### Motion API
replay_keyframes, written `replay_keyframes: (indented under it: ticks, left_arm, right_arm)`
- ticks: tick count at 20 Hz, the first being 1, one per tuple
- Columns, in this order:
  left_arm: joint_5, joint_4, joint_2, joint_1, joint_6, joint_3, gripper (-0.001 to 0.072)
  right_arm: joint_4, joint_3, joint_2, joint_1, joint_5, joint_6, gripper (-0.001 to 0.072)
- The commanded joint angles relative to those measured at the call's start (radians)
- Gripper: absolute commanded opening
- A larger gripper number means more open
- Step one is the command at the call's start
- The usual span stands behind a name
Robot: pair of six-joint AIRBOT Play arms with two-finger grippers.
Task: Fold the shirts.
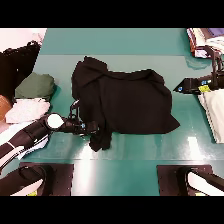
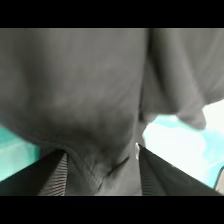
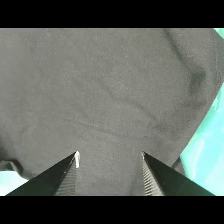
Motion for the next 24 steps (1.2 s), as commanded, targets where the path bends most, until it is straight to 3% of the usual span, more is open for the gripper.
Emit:
replay_keyframes:
  ticks: [1,7,8,9,10,16,21,24]
  left_arm:
    - [-0.001,-0.050,0.000,-0.001,0.005,0.000,0.0500]
    - [-0.055,-0.052,0.000,-0.001,0.048,-0.001,0.0498]
    - [-0.048,-0.052,0.000,-0.001,0.047,-0.001,0.0416]
    - [-0.047,-0.052,0.000,-0.001,0.048,-0.001,0.0120]
    - [-0.047,-0.052,0.000,-0.001,0.056,-0.001,0.0030]
    - [-0.059,0.003,0.008,0.000,0.086,0.063,0.0023]
    - [-0.064,0.003,0.009,0.000,0.119,0.138,0.0023]
    - [-0.061,0.003,0.009,0.000,0.119,0.138,0.0023]
  right_arm:
    - [0.000,0.000,0.000,0.000,0.000,0.000,0.0450]
    - [0.000,0.000,0.000,0.000,-0.001,0.001,0.0451]
    - [0.000,0.000,0.001,0.000,-0.001,0.001,0.0450]
    - [0.000,0.000,0.001,0.000,-0.001,0.001,0.0451]
    - [0.001,0.000,0.001,0.000,-0.001,0.002,0.0451]
    - [-0.047,-0.038,0.012,-0.127,0.150,0.000,0.0451]
    - [-0.077,-0.338,0.053,-0.404,0.119,0.001,0.0451]
    - [0.016,-0.500,0.011,-0.478,0.081,-0.042,0.0435]
